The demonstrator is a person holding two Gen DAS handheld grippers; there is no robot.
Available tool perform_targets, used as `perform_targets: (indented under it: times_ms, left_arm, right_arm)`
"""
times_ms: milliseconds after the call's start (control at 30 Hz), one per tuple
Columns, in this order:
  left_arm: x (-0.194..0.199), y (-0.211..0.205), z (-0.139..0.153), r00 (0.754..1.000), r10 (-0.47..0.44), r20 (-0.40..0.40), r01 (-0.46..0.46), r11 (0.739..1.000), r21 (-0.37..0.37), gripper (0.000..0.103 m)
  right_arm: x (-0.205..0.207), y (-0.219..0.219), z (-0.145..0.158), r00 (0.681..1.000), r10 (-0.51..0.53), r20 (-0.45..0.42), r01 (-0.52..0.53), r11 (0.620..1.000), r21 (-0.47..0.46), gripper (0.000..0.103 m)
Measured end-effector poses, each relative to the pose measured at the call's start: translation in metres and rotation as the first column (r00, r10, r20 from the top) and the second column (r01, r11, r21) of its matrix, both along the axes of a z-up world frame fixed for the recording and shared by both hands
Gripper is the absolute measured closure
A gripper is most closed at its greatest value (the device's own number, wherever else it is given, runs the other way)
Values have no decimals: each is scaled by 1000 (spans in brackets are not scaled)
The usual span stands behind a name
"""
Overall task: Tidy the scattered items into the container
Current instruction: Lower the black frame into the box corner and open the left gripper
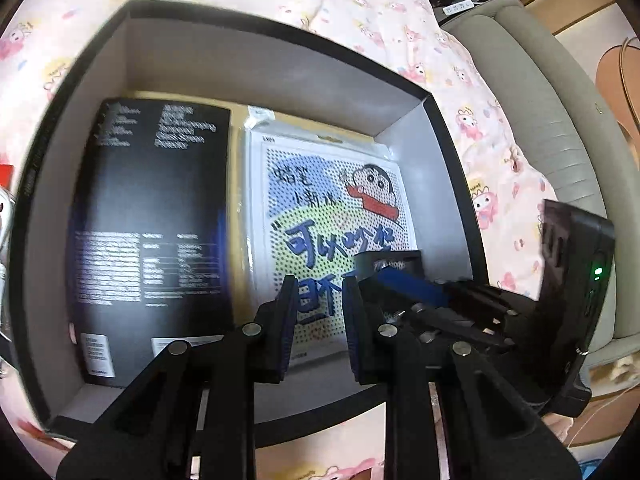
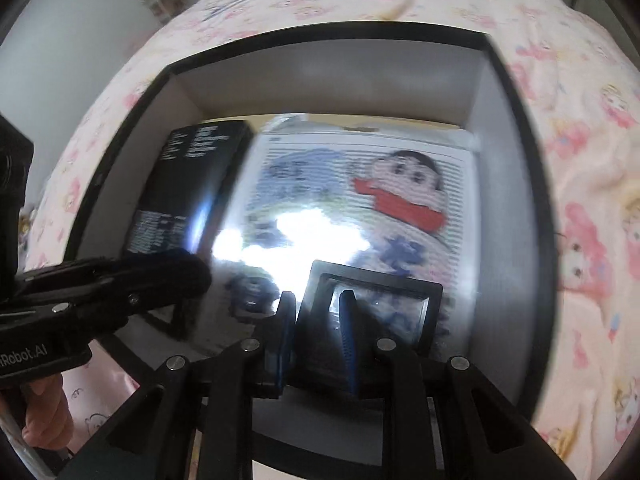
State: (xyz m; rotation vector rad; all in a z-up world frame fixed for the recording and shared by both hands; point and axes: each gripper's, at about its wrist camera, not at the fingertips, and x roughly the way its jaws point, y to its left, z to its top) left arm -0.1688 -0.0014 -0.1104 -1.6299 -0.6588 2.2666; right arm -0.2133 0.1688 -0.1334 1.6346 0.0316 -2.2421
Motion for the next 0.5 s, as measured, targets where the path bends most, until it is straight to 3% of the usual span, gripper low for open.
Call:
perform_targets:
  times_ms: [67,300,500]
  left_arm:
    - [-10,7,-2,1000,-14,1,14,1000,6,83]
    - [-22,40,-9,997,-71,13,70,997,38,83]
    - [-31,63,-19,993,-108,47,104,991,88,82]
  right_arm:
    - [4,5,6,999,-17,-35,18,1000,24,86]
    - [14,41,52,976,-138,-168,119,986,-121,86]
    - [7,65,53,953,-251,-169,231,964,-130,86]
